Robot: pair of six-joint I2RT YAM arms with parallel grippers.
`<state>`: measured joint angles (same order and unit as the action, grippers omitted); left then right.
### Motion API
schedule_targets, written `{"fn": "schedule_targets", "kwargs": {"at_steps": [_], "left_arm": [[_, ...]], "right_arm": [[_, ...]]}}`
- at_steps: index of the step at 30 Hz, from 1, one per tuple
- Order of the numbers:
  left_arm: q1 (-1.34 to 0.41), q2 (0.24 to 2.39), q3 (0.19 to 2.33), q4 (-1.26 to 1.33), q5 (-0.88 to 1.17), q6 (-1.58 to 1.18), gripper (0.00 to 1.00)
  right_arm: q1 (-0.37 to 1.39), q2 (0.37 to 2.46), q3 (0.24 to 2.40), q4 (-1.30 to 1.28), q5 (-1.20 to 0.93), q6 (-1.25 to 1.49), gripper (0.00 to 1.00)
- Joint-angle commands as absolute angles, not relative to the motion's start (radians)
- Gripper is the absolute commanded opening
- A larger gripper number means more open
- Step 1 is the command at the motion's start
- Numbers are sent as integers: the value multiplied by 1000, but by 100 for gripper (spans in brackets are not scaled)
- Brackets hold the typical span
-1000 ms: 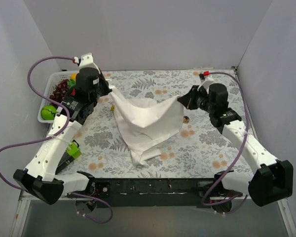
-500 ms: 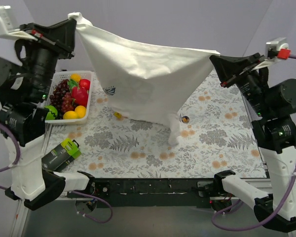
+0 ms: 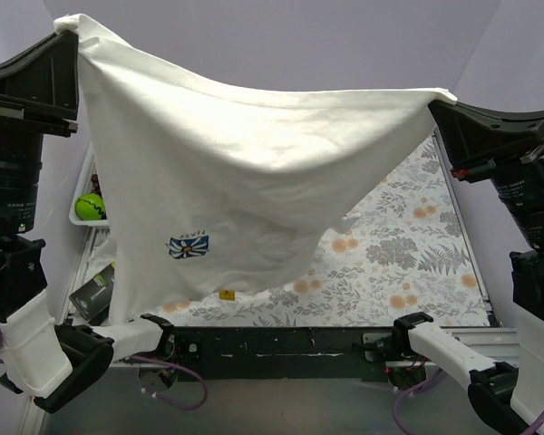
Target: Pin the brooch onto the clothing
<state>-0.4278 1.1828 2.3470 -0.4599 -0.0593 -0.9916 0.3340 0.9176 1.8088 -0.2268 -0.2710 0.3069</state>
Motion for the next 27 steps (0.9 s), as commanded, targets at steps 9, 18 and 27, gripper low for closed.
{"fn": "schedule_targets", "kwargs": {"at_steps": [9, 18, 27], "left_arm": [[-423, 1290, 2206, -456, -239, -931, 0], [-423, 1388, 2306, -430, -245, -923, 0], [-423, 1278, 2212, -377, -248, -916, 0]], "right_arm": [[331, 1061, 1804, -219, -173, 224, 1], [331, 1227, 2018, -241, -143, 204, 1], [331, 1200, 2102, -236, -138, 201, 1]]}}
